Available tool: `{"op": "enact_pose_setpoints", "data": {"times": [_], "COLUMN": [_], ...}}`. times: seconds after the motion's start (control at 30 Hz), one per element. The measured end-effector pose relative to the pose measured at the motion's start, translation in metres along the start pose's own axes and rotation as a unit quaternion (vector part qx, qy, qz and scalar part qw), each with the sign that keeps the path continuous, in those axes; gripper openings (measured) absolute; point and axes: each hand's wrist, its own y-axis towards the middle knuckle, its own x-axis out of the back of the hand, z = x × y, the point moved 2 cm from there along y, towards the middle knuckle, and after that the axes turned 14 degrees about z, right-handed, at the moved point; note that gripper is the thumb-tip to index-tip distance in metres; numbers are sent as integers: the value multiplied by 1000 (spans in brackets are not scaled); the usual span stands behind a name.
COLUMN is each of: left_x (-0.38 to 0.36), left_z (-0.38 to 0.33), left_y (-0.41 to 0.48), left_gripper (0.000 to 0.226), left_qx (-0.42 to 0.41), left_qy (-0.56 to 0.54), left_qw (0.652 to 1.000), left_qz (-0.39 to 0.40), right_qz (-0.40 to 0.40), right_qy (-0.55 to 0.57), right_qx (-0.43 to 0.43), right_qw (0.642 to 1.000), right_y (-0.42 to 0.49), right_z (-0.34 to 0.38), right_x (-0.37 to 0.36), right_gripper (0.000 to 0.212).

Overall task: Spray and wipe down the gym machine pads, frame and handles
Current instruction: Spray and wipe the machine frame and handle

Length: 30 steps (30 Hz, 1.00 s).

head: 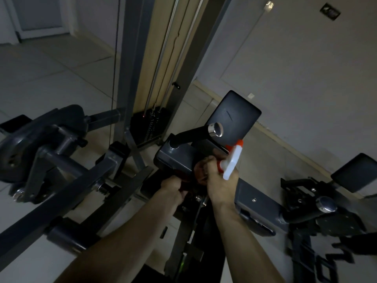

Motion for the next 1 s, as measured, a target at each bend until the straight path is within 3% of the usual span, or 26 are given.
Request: {"op": "enact_pose_setpoints", "data": {"times": [0.07,0.2,0.27,0.37,0.4,0.47,0.53,0.67,0.8,1.0], "left_x": [12,18,6,-7,-3,17,26,19,24,26], "left_z": [-20,-35,-14,16,15,-5,-47,-91,-50,-56], "left_y": [5,5,-8,-18,-12,-6,-7,-37,-37,-6], "left_gripper": [23,27,26,34,34,25,25,48,39,33], "left_qx": [-4,-99,-69,31,31,-23,-114,-239,-188,-150], "left_qy": [0,-8,16,83,79,46,25,78,147,73], "left_qw": [1000,992,996,992,993,999,990,962,967,983], "left_qz": [-6,-84,-46,92,78,-14,-83,-107,-91,-82], "right_qz": [-3,29,61,88,88,100,122,134,138,154], "right_qy": [5,7,-26,-49,-51,-76,-82,-82,-76,-190], "right_qx": [8,15,29,57,58,54,63,57,74,189], "right_qw": [1000,999,997,993,993,991,987,986,985,951], "right_y": [-2,-7,-11,-17,-17,-14,-12,-8,-12,-13], "right_z": [5,7,8,12,13,11,15,18,13,17], "right_x": [0,-10,-25,-38,-37,-32,-26,-25,-36,-58], "right_gripper": [14,13,16,23,25,33,20,26,31,32]}}
